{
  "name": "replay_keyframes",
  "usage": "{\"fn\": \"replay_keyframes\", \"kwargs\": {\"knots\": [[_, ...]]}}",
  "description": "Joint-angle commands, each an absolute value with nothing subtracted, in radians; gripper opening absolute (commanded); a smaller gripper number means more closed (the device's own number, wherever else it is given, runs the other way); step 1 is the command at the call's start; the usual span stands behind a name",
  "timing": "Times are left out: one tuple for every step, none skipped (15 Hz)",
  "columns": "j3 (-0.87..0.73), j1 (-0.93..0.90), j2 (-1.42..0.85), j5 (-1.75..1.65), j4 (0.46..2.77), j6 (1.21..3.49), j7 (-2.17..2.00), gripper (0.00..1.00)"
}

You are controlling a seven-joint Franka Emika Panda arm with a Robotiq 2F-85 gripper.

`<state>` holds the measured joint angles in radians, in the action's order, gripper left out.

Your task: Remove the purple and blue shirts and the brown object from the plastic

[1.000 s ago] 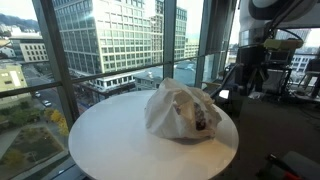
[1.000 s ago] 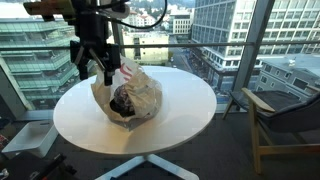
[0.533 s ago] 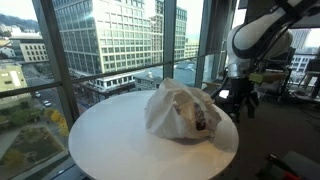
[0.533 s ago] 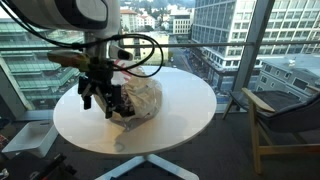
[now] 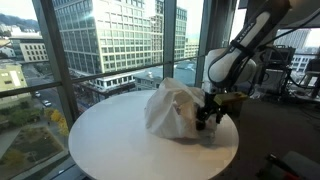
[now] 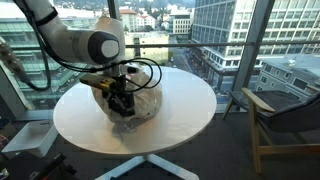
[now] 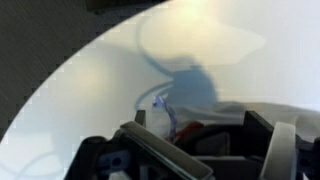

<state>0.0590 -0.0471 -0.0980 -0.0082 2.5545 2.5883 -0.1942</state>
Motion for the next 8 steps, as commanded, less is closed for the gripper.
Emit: {"fn": "replay_keyframes", "kwargs": {"knots": [[0.033, -0.071, -0.192, -0.075, 2.441, 2.692, -0.307, 1.0], [0.016, -0.081, -0.203, -0.109, 2.423, 2.724, -0.347, 1.0], [-0.005, -0.092, -0.214, -0.147, 2.406, 2.749, -0.386, 1.0], [-0.022, -0.099, -0.224, -0.168, 2.395, 2.777, -0.412, 1.0], [-0.033, -0.102, -0.237, -0.165, 2.385, 2.804, -0.426, 1.0], [-0.034, -0.099, -0.251, -0.137, 2.378, 2.83, -0.427, 1.0], [-0.035, -0.1, -0.264, -0.118, 2.373, 2.856, -0.428, 1.0], [-0.04, -0.107, -0.278, -0.112, 2.37, 2.883, -0.435, 1.0]]}}
